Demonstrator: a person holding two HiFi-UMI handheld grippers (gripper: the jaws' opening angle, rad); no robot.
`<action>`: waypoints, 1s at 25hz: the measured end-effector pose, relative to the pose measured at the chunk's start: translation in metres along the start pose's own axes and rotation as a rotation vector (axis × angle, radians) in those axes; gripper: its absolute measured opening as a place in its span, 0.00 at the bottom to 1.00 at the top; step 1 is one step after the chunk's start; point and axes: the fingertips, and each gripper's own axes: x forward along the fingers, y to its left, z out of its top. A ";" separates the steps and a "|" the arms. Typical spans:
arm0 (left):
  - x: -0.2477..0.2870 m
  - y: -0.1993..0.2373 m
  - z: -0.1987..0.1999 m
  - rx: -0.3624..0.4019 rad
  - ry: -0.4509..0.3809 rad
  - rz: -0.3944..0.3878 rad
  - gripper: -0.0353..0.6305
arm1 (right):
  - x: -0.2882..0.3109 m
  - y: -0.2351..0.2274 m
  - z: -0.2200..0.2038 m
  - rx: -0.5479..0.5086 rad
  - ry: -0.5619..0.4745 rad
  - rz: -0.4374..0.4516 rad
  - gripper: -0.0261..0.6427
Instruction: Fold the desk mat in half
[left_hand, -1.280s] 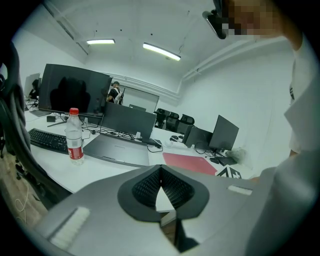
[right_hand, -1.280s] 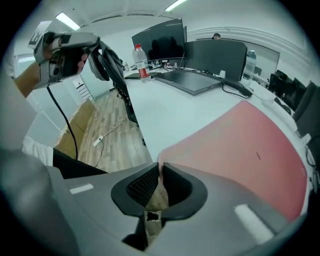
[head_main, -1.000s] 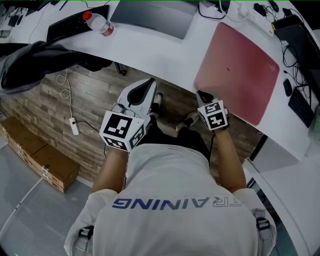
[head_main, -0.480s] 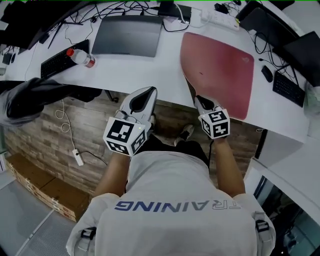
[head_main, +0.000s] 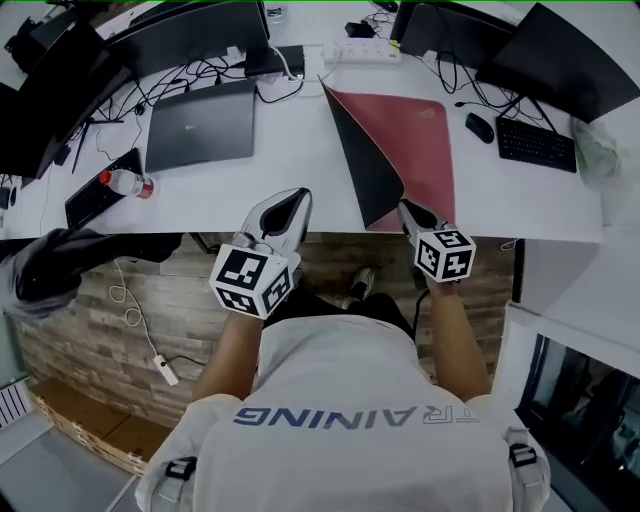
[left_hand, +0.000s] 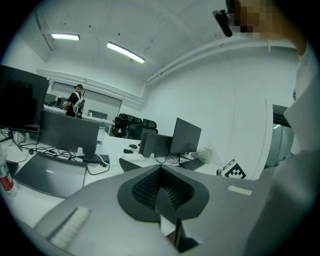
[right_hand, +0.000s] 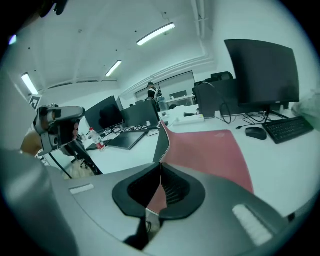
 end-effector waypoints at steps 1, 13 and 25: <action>0.006 -0.007 0.000 0.005 0.003 -0.010 0.06 | -0.006 -0.009 -0.001 0.020 -0.009 -0.010 0.08; 0.068 -0.084 0.002 0.063 0.024 -0.082 0.06 | -0.057 -0.109 -0.033 0.224 -0.060 -0.080 0.08; 0.101 -0.120 0.006 0.085 0.018 -0.088 0.06 | -0.068 -0.168 -0.089 0.352 0.056 -0.105 0.08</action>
